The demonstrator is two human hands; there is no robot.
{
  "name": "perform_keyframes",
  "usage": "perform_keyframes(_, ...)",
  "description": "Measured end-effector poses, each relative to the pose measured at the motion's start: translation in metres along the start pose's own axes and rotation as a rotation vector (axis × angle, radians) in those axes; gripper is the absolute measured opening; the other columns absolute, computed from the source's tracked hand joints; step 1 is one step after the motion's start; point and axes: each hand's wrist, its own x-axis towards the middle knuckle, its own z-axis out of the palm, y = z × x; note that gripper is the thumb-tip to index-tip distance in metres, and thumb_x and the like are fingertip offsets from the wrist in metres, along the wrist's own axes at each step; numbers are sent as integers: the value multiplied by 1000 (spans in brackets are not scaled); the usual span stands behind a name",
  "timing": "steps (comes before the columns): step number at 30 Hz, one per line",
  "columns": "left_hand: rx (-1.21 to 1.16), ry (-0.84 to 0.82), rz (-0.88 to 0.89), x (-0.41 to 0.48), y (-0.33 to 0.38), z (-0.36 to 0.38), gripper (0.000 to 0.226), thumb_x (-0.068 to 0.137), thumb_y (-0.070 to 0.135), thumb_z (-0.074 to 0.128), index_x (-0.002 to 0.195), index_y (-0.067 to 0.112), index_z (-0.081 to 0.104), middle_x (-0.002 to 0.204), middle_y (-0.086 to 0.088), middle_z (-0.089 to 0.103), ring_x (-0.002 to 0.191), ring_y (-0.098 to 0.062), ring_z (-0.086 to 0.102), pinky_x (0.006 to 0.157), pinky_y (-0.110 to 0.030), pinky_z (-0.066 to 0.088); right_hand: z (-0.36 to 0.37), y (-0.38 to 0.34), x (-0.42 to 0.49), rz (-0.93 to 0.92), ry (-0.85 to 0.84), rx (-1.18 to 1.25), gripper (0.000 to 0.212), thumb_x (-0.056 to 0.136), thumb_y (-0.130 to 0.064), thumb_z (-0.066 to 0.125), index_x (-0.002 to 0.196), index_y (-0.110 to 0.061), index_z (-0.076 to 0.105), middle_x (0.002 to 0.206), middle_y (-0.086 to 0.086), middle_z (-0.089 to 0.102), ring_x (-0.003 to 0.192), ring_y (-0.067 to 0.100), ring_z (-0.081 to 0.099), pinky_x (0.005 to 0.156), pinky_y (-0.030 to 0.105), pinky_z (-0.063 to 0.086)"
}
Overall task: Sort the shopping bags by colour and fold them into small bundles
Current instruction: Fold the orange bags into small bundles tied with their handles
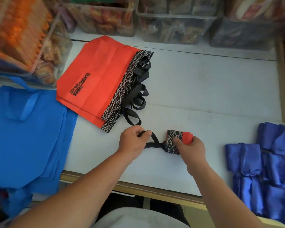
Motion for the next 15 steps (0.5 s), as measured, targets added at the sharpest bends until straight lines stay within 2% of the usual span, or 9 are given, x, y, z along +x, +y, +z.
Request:
perform_keyframes(1, -67, -1, -12, -3, 5, -1, 28, 89, 33, 77, 75, 11, 65, 58, 13, 51, 58, -8, 47, 60, -25, 41, -6, 0, -2, -27, -44, 3, 25, 91, -26, 75, 101, -12, 57, 92, 4, 63, 74, 18, 59, 61, 30, 46)
perform_keyframes(3, -222, -32, -45, -14, 20, -4, 25, 90, 24, 77, 82, 4, 65, 64, 0, 59, 62, -12, 59, 67, -31, 50, -24, 2, -8, -88, -142, 1, 18, 95, -23, 70, 106, -21, 55, 101, 5, 67, 85, 25, 67, 67, 31, 53)
perform_keyframes(5, -298, -83, -46, -30, 38, -6, 23, 91, 19, 76, 90, -1, 63, 65, -9, 62, 60, -20, 66, 71, -35, 53, -49, 2, -22, -139, -247, 28, 16, 98, -19, 66, 105, -26, 53, 101, 9, 69, 82, 28, 70, 64, 24, 54)
perform_keyframes(8, -211, -132, -3, -58, 59, -6, 24, 93, 22, 75, 89, 0, 63, 59, -5, 55, 50, -22, 59, 59, -31, 51, -94, -1, -51, -308, -341, -7, 20, 99, -12, 64, 104, -25, 49, 88, 14, 67, 65, 15, 59, 60, 19, 49)
perform_keyframes(10, -178, -175, -10, -78, 69, -2, 26, 93, 25, 75, 88, 2, 64, 58, -4, 54, 49, -22, 55, 54, -32, 51, -123, -3, -71, -484, -410, -95, 26, 99, -9, 63, 107, -26, 45, 79, 2, 63, 58, 7, 49, 56, 17, 43)
perform_keyframes(13, -111, -266, -13, -110, 88, 13, 28, 91, 33, 76, 88, 7, 67, 65, -6, 60, 54, -21, 63, 51, -31, 51, -160, -5, -96, -785, -492, -236, 35, 96, -9, 68, 109, -34, 47, 86, -13, 63, 68, 8, 57, 62, 17, 44)
perform_keyframes(15, -35, -290, 25, -130, 106, 24, 26, 90, 36, 76, 85, 11, 68, 69, -4, 62, 56, -17, 66, 50, -29, 51, -177, -7, -106, -990, -474, -272, 30, 90, -12, 77, 103, -31, 58, 91, -12, 62, 79, 16, 61, 67, 23, 48)
